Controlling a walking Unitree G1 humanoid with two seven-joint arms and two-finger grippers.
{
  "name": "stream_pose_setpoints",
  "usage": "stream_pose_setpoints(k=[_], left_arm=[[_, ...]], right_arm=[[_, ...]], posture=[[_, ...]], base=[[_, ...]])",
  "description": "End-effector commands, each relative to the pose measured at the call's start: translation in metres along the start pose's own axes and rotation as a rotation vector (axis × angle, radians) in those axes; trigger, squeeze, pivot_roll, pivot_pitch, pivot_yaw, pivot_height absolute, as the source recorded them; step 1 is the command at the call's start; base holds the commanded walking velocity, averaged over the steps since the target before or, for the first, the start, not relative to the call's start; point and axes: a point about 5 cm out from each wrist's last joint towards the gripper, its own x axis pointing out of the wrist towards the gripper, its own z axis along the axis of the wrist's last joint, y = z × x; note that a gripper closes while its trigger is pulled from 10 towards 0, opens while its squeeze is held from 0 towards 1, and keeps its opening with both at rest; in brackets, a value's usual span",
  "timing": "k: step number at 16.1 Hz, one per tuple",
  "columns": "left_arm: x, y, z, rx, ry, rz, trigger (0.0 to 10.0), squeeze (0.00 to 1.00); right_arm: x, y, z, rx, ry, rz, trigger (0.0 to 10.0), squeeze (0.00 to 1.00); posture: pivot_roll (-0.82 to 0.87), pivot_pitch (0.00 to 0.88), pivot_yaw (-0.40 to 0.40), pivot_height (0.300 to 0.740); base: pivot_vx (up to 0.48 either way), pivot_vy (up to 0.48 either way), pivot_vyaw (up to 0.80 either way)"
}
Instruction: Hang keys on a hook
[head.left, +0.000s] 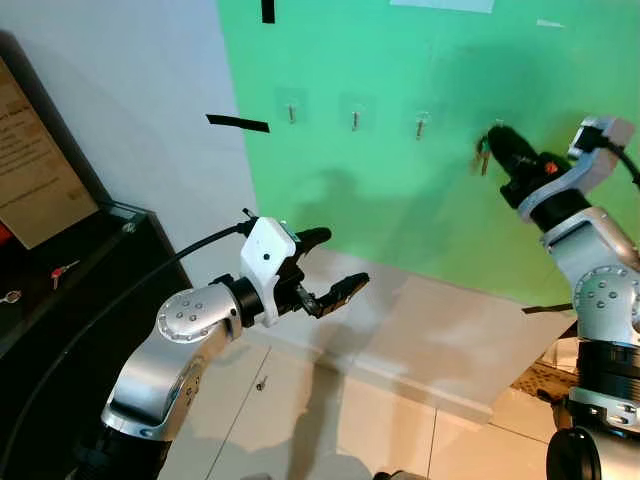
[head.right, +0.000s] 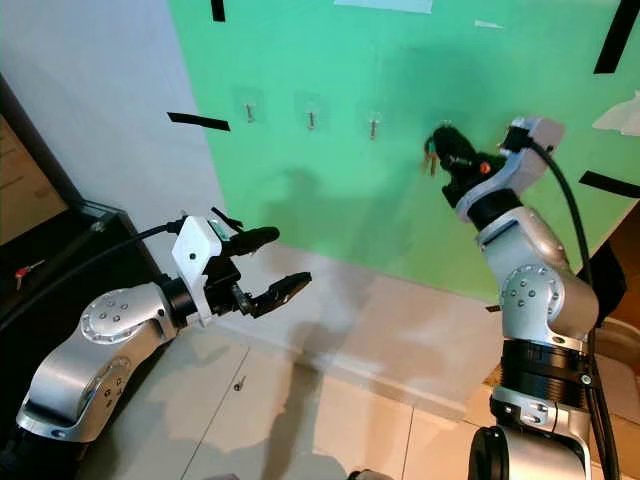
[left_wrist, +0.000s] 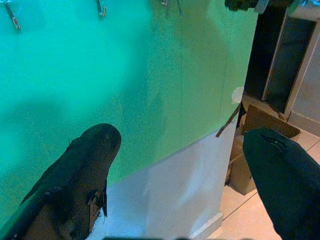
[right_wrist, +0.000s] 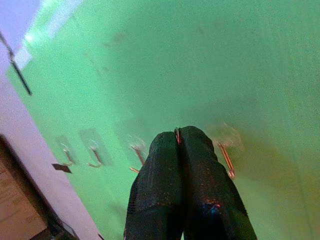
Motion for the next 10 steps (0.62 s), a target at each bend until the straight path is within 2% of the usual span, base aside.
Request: stream_pose_setpoints(k=[1, 7, 10], left_arm=[[0.0, -0.001, 0.005, 0.014, -0.007, -0.016, 10.0, 0.0], [0.002, -0.001, 0.004, 0.016, -0.007, -0.025, 10.0, 0.0], [0.002, 0.0, 0.005, 0.019, -0.006, -0.025, 10.0, 0.0]], right_arm=[[0.001, 0.006, 0.0, -0.004, 0.006, 0.032, 10.0, 0.0], [0.002, 0.003, -0.013, -0.01, 0.069, 0.001, 10.0, 0.0], [0.006, -0.003, -0.013, -0.003, 0.06, -0.044, 10.0, 0.0]], posture=[[-0.07, 0.0, 0.048, 0.74], [-0.08, 0.0, 0.051, 0.74], [-0.07, 0.0, 0.049, 0.74]], base=[[0.0, 0.0, 0.0], [0.0, 0.0, 0.0], [0.0, 0.0, 0.0]])
